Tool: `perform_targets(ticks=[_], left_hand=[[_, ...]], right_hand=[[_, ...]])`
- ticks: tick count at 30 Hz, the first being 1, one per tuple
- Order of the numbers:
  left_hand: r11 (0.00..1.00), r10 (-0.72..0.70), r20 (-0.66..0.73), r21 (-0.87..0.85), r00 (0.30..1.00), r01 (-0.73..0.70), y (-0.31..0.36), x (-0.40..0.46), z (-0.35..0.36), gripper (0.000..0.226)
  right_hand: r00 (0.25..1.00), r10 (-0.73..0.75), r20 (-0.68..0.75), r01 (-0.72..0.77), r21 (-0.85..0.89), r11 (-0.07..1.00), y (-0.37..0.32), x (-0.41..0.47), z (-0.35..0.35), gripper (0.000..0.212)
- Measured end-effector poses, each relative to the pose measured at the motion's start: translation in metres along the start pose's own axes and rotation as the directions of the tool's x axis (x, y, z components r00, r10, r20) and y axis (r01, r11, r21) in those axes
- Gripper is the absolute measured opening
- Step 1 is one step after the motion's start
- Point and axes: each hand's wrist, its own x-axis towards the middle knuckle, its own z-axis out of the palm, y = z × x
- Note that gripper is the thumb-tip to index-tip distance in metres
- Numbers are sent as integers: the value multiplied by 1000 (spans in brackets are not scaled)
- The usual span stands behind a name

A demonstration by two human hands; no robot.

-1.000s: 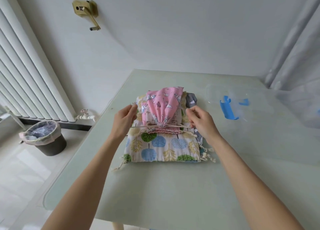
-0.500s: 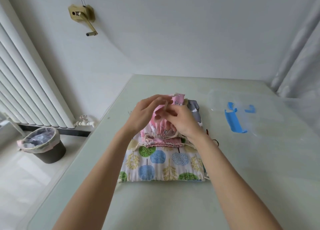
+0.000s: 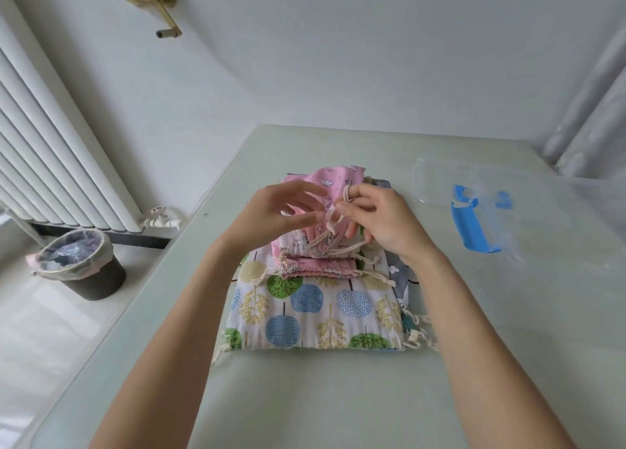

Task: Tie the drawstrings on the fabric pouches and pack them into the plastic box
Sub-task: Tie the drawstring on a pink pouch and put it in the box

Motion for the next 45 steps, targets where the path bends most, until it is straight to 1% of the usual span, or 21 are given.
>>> perform_targets(ticks=[2,5,9,11,13,14,16,18,20,22,24,26,28,29,31,33,35,37,39,43,45], left_hand=[[998,22,23,61,999,-23,7,4,1,32],[993,54,-18,111,998,-51,10,8,7,20],[989,119,-77,101,990,-111,8,8,7,7],[995,88,-61,51,994,-85,12,7,0,7],[997,41,-5,-65,999,-41,15,5,-8,2],[991,32,37,-130,999,-27,16,3,-11,6],[966,51,117,-258,992,-20,16,1,-11,10],[953,39,77,-302,996,-14,12,3,-3,16],[978,14,12,-207,1000,-11,5,9,4,20],[994,30,122,-105,992,-17,5,10,8,25],[998,48,234,-60,971,-35,6,8,11,30],[996,88,212,-12,973,-88,9,7,12,25],[994,66,143,-101,988,-52,9,7,10,16],[984,31,115,-176,993,-11,9,7,8,15],[967,-11,86,-253,996,33,8,7,5,17],[964,-27,80,-262,996,47,7,8,5,21],[978,-56,71,-199,996,69,5,9,9,21],[989,-70,97,-123,993,82,3,11,12,22],[993,-62,83,-90,995,70,2,12,15,15],[985,-80,-115,-163,990,60,6,15,14,12],[982,-76,-153,-184,985,47,7,16,11,14]], right_hand=[[1000,0,-6,0,-3,1000,-2,1,0,10],[999,-21,-34,19,-50,999,-6,1,-1,15],[999,10,-52,-8,33,999,-5,1,-3,9],[998,57,-7,-56,87,995,-3,-1,-6,14],[993,83,82,-94,143,985,-2,-2,-9,20],[992,78,102,-95,177,980,-2,-3,-10,21],[993,67,96,-89,252,964,-2,-2,-11,23],[995,73,75,-92,300,949,-4,-1,-14,26],[995,66,77,-90,358,929,-8,-2,-19,28],[996,34,83,-66,420,905,-10,-2,-23,30],[997,-16,75,-18,439,899,-12,-3,-26,31],[993,-63,100,18,403,915,-15,-4,-29,26],[988,-76,135,32,305,952,-16,-6,-32,17],[990,-76,117,47,231,972,-16,-6,-32,15],[992,-126,1,126,32,991,-15,-5,-28,14],[975,-208,-77,199,-113,974,-13,-3,-21,11],[961,-259,-99,240,-174,955,-12,-1,-14,12],[952,-281,-125,254,-195,947,-11,1,-11,12],[949,-279,-146,251,-183,950,-10,2,-11,9],[950,-268,-162,248,-136,959,-7,6,-16,10],[954,-256,-155,245,-87,966,-8,7,-12,8]])
